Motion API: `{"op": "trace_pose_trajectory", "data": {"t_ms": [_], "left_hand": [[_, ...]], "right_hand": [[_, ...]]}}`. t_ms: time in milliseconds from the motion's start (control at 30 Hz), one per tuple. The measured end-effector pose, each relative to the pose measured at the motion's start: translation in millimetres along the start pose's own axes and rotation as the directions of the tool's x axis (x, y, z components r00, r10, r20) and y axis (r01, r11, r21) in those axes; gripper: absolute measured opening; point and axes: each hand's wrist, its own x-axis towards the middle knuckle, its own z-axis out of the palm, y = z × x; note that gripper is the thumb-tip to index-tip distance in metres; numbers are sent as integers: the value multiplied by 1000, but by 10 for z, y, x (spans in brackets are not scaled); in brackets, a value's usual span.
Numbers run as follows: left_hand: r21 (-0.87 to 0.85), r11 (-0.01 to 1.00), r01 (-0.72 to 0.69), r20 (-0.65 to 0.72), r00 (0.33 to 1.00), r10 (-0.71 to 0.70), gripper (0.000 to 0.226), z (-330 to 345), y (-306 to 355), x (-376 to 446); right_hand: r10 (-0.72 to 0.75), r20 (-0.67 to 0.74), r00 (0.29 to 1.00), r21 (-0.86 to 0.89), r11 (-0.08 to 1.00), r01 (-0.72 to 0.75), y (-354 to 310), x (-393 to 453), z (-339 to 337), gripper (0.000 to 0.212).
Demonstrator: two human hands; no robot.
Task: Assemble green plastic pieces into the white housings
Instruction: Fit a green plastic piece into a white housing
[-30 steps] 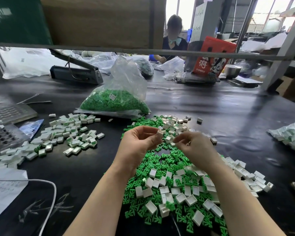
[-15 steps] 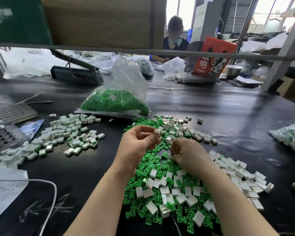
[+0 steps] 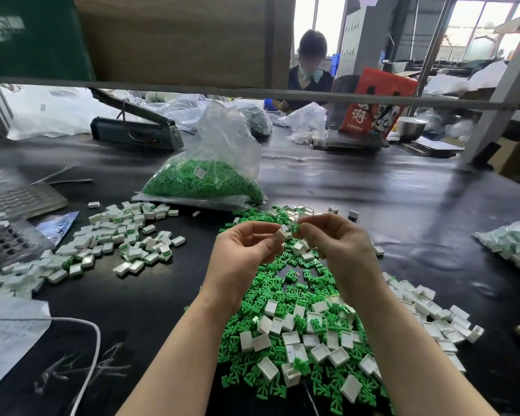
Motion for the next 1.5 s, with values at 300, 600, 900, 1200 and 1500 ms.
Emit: {"op": "trace_pose_trajectory", "data": {"t_ms": [300, 600, 900, 1200, 1500], "left_hand": [[45, 998, -46, 0, 999, 46, 13, 32, 7, -7], [61, 997, -54, -27, 998, 56, 16, 28, -17, 7], [122, 992, -44, -44, 998, 50, 20, 21, -31, 9], [159, 985, -67, -31, 997, 73, 11, 43, -31, -1], [164, 983, -87, -47, 994, 96, 13, 48, -15, -9]], "right_hand": [[-23, 25, 999, -35, 999, 24, -21, 5, 29, 7], [-25, 116, 993, -304, 951, 60, 30, 9, 57, 34], [-32, -11, 999, -38, 999, 31, 33, 21, 19, 7], [-61, -15, 998, -37, 997, 61, 37, -9, 103, 3], [-66, -16, 998, -79, 995, 65, 56, 8, 103, 3]]}}
